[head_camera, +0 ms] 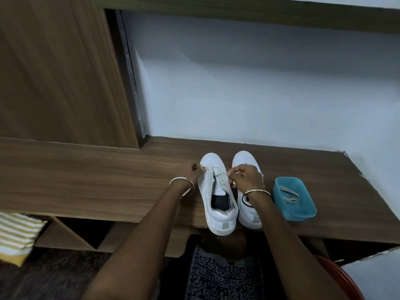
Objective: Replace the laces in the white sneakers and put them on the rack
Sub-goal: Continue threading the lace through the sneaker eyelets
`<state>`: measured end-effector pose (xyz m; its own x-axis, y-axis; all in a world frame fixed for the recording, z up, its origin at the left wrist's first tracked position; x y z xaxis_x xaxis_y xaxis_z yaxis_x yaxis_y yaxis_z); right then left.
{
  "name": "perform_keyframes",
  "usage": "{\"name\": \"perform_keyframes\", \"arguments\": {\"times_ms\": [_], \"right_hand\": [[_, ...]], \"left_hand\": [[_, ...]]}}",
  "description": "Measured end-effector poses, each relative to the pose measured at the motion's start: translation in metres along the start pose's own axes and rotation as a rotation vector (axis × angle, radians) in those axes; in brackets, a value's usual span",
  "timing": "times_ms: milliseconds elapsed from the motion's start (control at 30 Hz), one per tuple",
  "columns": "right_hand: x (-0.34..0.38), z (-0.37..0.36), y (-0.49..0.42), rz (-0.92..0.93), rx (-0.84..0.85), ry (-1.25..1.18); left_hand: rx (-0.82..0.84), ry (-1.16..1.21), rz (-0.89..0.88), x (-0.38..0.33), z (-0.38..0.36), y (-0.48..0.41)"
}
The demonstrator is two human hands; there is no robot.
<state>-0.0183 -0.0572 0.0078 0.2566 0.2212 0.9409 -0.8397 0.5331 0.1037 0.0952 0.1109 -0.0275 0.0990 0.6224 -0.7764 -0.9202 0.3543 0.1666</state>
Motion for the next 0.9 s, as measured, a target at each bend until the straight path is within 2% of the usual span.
{"name": "perform_keyframes", "arguments": {"times_ms": [133, 233, 300, 367, 400, 467, 500, 600, 700, 767, 900], "right_hand": [[-0.003, 0.005, -0.007, 0.029, -0.059, 0.081], [0.004, 0.008, -0.007, 0.065, -0.063, 0.110], [0.008, 0.010, -0.005, 0.078, -0.041, 0.144], [0.010, 0.013, -0.004, 0.092, -0.032, 0.162], [0.012, 0.014, -0.003, 0.099, -0.036, 0.169], [0.015, 0.016, -0.002, 0.129, -0.042, 0.160], [0.017, 0.015, -0.001, 0.145, -0.042, 0.145], [0.026, 0.014, 0.007, 0.217, -0.014, 0.078], [0.035, 0.012, 0.015, 0.274, 0.056, 0.030], [0.039, 0.014, 0.019, 0.287, 0.089, -0.017], [0.043, 0.024, 0.027, 0.283, 0.132, -0.064]], "left_hand": [[0.023, 0.582, 0.150, -0.003, 0.013, 0.000], [0.040, 0.783, 0.253, -0.005, 0.028, 0.005], [-0.014, 0.803, 0.303, -0.007, 0.038, 0.009], [-0.121, 0.688, 0.304, -0.007, 0.044, 0.011], [-0.171, 0.499, 0.284, -0.006, 0.046, 0.012], [-0.295, -0.043, 0.234, -0.007, 0.049, 0.020], [-0.337, -0.184, 0.177, -0.012, 0.049, 0.026], [-0.262, -0.207, -0.134, -0.045, 0.041, 0.038], [-0.004, -0.300, -0.367, -0.073, 0.025, 0.041], [0.091, -0.355, -0.392, -0.079, 0.014, 0.040], [0.028, -0.365, -0.387, -0.077, 0.002, 0.037]]}}
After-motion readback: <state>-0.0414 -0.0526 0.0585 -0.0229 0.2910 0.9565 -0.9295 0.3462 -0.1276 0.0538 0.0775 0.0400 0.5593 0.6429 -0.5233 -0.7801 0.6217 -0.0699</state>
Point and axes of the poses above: each hand's wrist, its own y-axis away from the middle knuckle, its own z-axis out of the back of the hand, x = y × z, the point moved 2 cm from there along -y, towards the middle knuckle, and after that the axes turned 9 degrees about -y, right-handed, at the moved point
